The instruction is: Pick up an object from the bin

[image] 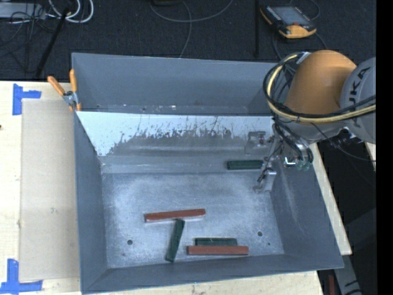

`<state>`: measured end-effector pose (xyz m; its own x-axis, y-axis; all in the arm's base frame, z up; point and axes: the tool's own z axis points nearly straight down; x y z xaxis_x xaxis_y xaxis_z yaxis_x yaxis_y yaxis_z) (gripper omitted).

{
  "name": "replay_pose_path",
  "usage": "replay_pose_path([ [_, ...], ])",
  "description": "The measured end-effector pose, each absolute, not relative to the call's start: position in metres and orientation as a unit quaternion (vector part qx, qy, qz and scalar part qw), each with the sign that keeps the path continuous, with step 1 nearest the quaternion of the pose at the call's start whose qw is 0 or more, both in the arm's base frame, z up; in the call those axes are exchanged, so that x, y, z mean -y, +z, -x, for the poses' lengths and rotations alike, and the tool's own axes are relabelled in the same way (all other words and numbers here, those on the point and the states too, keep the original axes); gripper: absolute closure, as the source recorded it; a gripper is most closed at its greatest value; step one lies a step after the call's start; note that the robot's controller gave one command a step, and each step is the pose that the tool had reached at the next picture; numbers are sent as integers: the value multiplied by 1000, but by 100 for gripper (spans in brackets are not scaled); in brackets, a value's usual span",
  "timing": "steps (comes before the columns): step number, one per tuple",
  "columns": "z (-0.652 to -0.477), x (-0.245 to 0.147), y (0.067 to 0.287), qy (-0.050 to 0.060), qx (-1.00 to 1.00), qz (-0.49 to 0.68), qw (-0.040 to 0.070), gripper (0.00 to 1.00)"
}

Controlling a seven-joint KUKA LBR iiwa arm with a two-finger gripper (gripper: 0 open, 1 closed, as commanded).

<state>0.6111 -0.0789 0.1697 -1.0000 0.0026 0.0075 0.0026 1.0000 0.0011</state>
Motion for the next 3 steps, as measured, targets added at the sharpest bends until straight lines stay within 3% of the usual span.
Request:
replay_pose_path([
  [1,-582,-9,121,-2,1000,-13,4,0],
  [2,-520,-83,67,-2,999,-37,5,0],
  [3,-535,-134,70,-1,996,-84,-1,0],
])
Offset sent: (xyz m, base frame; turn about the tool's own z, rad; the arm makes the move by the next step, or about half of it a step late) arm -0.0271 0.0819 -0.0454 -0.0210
